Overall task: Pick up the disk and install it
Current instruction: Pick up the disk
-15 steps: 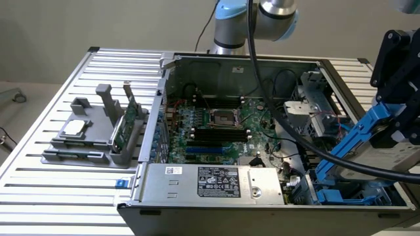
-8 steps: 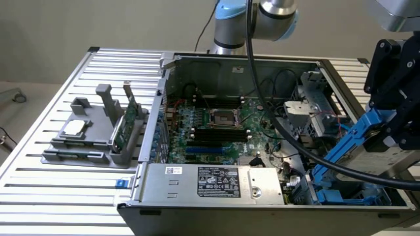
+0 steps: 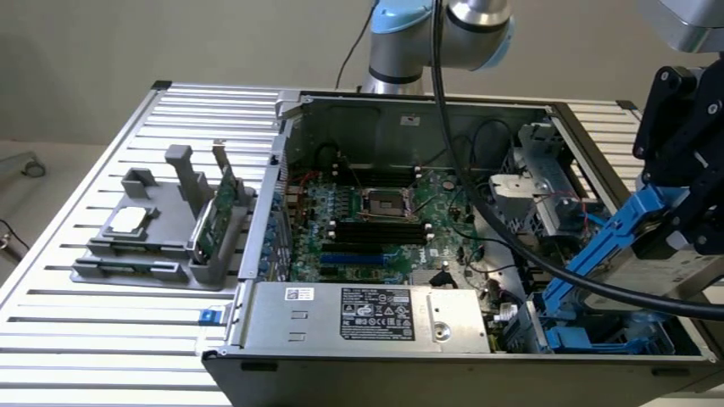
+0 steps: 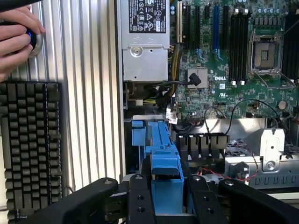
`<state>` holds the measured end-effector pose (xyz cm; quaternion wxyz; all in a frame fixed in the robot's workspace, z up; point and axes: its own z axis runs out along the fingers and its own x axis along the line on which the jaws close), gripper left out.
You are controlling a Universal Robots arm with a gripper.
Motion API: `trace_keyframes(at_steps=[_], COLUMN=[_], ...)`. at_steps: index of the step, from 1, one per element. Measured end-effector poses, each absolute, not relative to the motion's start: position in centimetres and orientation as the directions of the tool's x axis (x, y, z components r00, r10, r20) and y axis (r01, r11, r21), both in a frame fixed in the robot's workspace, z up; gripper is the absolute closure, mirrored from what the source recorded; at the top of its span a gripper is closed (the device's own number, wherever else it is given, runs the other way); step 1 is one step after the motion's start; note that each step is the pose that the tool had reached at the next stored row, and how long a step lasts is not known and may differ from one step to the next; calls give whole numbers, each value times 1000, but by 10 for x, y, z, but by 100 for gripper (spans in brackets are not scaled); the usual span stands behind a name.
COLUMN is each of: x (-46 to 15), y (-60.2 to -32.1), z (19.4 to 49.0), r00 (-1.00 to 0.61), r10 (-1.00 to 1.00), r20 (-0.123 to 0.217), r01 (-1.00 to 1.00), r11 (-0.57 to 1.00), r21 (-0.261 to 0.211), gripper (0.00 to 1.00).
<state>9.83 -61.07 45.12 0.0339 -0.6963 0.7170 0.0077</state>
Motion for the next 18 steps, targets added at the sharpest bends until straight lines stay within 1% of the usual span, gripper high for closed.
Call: trace_keyframes(at_steps=[18], x=[97], y=[-605], z=[445], r00=[-26], r10=[-998], r20=[-52], r01=[-999], r11=[28], r21=[-36], gripper=[67])
